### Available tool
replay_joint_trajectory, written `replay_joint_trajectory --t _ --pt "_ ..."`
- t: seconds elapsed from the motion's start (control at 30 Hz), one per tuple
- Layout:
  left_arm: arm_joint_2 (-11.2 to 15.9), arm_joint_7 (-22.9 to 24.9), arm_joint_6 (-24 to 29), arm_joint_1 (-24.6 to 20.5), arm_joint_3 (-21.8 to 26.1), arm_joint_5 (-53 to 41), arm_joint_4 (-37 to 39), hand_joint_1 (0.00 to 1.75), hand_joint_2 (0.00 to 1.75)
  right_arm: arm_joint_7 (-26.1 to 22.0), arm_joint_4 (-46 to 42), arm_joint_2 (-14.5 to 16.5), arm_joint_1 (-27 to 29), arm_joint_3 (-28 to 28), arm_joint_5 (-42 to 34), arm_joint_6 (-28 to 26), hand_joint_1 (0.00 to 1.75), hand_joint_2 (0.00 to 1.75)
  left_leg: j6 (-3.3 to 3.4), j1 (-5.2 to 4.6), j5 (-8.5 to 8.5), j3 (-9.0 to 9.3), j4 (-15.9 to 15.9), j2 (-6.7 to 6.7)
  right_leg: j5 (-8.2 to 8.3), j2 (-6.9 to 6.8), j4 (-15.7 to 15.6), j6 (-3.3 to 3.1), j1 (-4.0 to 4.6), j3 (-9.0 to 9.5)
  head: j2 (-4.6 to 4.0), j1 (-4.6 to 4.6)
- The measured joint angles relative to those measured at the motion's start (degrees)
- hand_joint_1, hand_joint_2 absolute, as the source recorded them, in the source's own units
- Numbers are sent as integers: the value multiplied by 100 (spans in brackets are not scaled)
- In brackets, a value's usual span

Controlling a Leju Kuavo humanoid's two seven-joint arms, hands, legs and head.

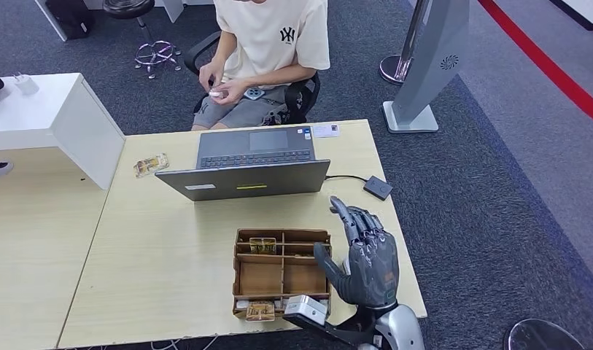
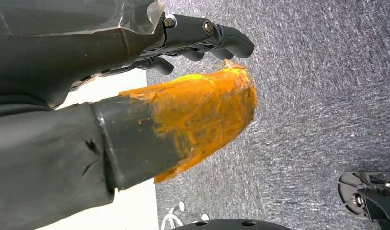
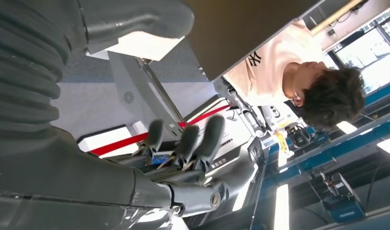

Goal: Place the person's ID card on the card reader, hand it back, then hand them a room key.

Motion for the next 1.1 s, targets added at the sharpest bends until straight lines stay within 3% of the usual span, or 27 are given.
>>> replay_joint_trajectory --t 0.13,0.27,0.37,0.47,0.6,1.1 --pt "1 24 2 0 -2 193 0 0 0 273 103 -46 -64 74 60 -1 83 175 0 0 0 0 0 0 0 0 0 0 0 0 0 -1" --pt "2 39 2 1 -2 344 0 0 0 381 214 -129 -128 206 104 -1 139 175 0 -1 0 0 0 0 0 -1 0 0 0 0 0 -1" --pt "4 39 2 0 -2 366 0 0 0 323 274 -140 -141 219 117 -1 155 175 0 -1 0 0 0 0 0 0 0 0 0 0 0 -1" --pt "5 39 2 0 -2 384 0 0 0 261 298 -140 -142 219 119 -2 143 175 0 -1 0 0 0 0 0 0 0 0 0 -1 0 -1" --pt "7 39 3 0 -2 401 0 0 0 213 306 -140 -141 217 127 -3 97 175 0 0 0 1 0 0 0 0 0 0 0 -1 0 -1" --pt "12 13 21 0 -2 419 0 0 0 605 544 -384 -159 587 385 -3 80 175 0 -1 0 1 0 0 0 1 0 0 0 -1 0 -1"
